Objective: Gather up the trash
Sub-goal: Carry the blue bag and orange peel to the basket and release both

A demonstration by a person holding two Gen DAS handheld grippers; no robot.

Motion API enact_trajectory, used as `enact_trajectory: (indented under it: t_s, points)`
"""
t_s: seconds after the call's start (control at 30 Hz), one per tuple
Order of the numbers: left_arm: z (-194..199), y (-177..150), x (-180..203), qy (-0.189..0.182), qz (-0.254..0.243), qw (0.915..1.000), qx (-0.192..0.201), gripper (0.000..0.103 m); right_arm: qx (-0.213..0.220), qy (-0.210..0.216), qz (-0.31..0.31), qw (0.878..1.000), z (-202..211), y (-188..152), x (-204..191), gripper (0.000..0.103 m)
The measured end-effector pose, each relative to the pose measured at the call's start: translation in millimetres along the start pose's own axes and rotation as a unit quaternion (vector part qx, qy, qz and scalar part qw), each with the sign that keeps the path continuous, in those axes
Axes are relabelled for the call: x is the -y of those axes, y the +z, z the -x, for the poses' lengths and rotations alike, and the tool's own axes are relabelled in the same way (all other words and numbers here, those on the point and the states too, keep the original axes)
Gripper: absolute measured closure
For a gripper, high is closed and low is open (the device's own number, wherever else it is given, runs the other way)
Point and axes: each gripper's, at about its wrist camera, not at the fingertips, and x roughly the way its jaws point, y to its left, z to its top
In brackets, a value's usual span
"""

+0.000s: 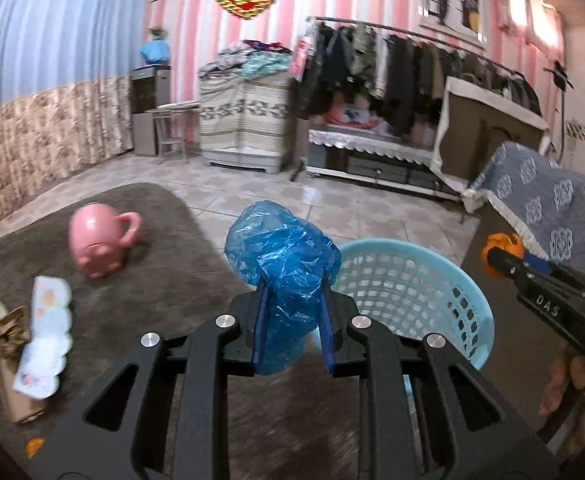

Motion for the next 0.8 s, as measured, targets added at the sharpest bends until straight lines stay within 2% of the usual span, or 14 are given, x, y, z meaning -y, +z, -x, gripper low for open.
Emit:
enact_trajectory:
  t_s: [0.27, 0.43, 0.53, 0.6, 0.67, 0.8]
  points:
    - [-40, 7, 37, -0.025, -0.025, 0.9994, -0.002, 0.082, -0.012, -0.009, -0.045, 0.999, -14, -7, 30, 0.069]
    - [-62, 15, 56, -0.042, -0.037, 0.9984, -0.004, 0.082, -0.015, -0.012, -0.043, 0.999, -21, -11, 24, 0.07]
    - [-73, 17, 64, -0.038, -0.049, 0.998, -0.007, 0.08, -0.014, -0.015, -0.044, 0.999, -24, -11, 24, 0.07]
    - [-78, 18, 65, -0.037, -0.05, 0.9981, -0.007, 0.067, -0.014, -0.017, -0.047, 0.999, -26, -10, 23, 0.07]
    - [-79, 19, 63, -0.031, -0.043, 0.9986, -0.002, 0.035, -0.016, -0.016, -0.049, 0.999, -28, -11, 22, 0.07]
    - [-76, 23, 55, -0.007, -0.044, 0.9989, 0.013, 0.022, -0.018, -0.014, -0.044, 0.999, -31, -12, 19, 0.069]
